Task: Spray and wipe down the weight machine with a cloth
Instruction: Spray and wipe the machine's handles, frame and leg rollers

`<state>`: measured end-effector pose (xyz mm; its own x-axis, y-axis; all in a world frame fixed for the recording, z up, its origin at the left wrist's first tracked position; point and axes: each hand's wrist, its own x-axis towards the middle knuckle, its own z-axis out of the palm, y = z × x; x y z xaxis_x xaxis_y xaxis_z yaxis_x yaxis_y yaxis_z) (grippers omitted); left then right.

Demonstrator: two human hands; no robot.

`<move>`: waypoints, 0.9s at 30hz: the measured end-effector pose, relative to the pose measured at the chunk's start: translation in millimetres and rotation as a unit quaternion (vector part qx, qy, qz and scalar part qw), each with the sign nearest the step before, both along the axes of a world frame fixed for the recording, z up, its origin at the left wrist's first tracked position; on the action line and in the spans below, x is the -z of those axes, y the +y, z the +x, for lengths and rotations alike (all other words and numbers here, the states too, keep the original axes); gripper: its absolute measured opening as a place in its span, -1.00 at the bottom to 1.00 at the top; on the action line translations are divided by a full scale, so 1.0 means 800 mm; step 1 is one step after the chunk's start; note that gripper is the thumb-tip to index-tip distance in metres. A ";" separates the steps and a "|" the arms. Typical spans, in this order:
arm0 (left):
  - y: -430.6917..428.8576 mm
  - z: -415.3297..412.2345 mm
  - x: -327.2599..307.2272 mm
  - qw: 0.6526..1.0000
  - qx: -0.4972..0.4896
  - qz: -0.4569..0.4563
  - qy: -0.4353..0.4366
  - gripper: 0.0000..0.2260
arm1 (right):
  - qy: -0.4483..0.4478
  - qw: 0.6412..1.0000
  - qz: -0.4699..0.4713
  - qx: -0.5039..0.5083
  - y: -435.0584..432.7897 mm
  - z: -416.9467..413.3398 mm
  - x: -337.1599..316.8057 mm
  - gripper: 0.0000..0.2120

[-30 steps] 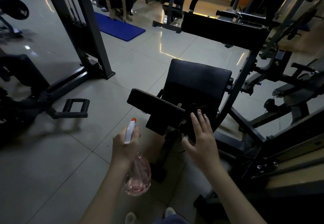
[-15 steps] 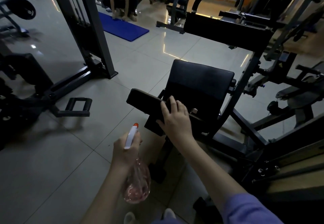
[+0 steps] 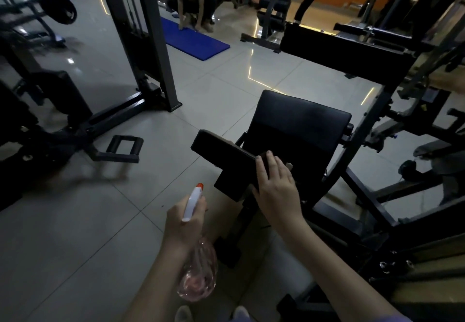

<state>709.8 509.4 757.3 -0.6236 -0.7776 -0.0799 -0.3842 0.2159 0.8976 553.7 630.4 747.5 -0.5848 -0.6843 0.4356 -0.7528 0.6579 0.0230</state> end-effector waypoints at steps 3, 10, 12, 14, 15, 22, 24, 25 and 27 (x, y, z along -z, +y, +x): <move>0.006 -0.002 -0.001 1.000 0.013 -0.003 -0.003 -0.69 | -0.023 1.000 0.004 -0.009 -0.040 -0.005 -0.008 -0.37; 0.017 -0.025 -0.010 1.000 0.010 0.022 -0.001 -0.65 | -0.016 0.992 0.016 -0.126 0.011 -0.015 -0.009 -0.33; 0.016 -0.030 -0.011 1.000 -0.007 0.023 -0.006 -0.71 | 0.000 0.990 0.029 -0.142 0.034 -0.017 -0.009 -0.31; 0.015 -0.030 -0.014 1.000 -0.019 0.019 0.002 -0.73 | 0.007 0.990 0.039 -0.136 0.031 -0.018 -0.005 -0.32; 0.015 -0.030 -0.015 1.000 -0.023 0.014 0.009 -0.72 | 0.009 0.991 0.041 -0.129 0.021 -0.018 -0.003 -0.34; -0.006 -0.016 -0.005 0.999 -0.026 0.012 0.036 -0.68 | 0.014 0.992 0.059 -0.107 -0.070 -0.020 -0.001 -0.38; -0.017 -0.016 -0.006 0.999 -0.024 0.012 0.035 -0.67 | -0.002 0.993 0.062 -0.103 -0.096 -0.018 -0.004 -0.36; -0.026 -0.015 -0.008 0.999 -0.021 0.012 0.034 -0.71 | -0.014 0.993 0.062 -0.098 -0.109 -0.015 -0.006 -0.36; -0.039 -0.014 -0.009 0.999 -0.019 0.014 0.039 -0.75 | -0.021 0.993 0.059 -0.102 -0.122 -0.010 -0.007 -0.36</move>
<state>698.9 478.0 764.9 -0.5984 -0.7994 -0.0545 -0.3199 0.1760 0.9310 545.3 532.8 753.2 -0.4446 -0.8351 0.3239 -0.8720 0.4863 0.0567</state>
